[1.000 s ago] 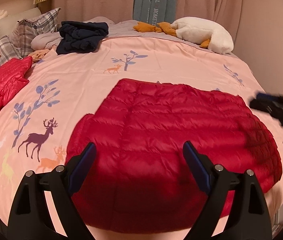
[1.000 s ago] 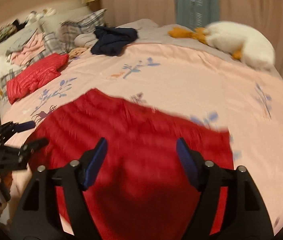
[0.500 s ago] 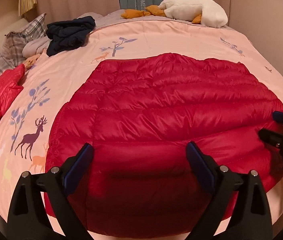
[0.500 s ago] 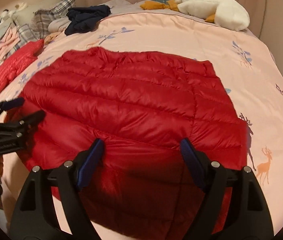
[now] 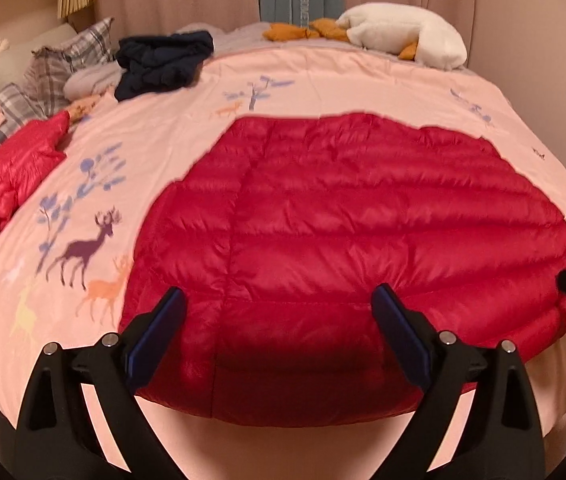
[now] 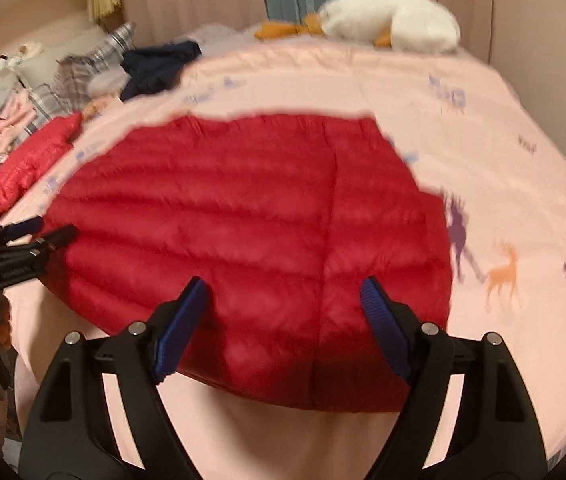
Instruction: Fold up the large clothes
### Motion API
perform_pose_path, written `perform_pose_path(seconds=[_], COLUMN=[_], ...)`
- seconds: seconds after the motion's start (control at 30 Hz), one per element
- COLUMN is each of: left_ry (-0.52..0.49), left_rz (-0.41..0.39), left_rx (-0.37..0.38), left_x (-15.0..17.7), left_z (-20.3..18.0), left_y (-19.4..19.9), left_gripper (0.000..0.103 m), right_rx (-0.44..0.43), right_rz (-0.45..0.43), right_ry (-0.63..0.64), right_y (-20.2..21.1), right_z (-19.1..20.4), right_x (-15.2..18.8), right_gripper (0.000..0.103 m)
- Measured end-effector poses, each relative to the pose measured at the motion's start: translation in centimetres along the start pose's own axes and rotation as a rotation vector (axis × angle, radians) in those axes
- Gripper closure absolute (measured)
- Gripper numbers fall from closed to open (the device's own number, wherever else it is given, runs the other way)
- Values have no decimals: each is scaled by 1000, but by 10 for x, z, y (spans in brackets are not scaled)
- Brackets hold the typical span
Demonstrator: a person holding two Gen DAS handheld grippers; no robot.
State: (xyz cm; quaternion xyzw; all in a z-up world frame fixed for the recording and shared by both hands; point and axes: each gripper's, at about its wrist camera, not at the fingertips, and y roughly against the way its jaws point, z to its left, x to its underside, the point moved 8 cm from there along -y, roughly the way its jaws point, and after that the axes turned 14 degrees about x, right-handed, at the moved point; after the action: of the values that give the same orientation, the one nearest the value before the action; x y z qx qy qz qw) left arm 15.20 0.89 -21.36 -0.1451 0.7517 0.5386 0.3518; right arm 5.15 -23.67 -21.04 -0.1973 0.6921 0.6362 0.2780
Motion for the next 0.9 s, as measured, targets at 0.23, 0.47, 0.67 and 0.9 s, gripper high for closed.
perform_pose_path(seconds=[0.23, 0.47, 0.67, 0.9], left_ry=[12, 101, 187, 219], left_rz=[-9, -46, -37, -26], left_rx=[13, 6, 38, 105], left_x=[4, 20, 38, 43], left_z=[6, 42, 67, 66], left_y=[4, 32, 31, 20], left_gripper=[8, 8, 8, 32], right_rx=[-24, -66, -117, -71], right_rz=[-18, -50, -19, 21], right_ry=[-22, -128, -170, -200], right_y=[7, 30, 23, 7], right_z=[-5, -46, -55, -66], right_x=[3, 20, 36, 41], right_gripper=[22, 21, 22, 75])
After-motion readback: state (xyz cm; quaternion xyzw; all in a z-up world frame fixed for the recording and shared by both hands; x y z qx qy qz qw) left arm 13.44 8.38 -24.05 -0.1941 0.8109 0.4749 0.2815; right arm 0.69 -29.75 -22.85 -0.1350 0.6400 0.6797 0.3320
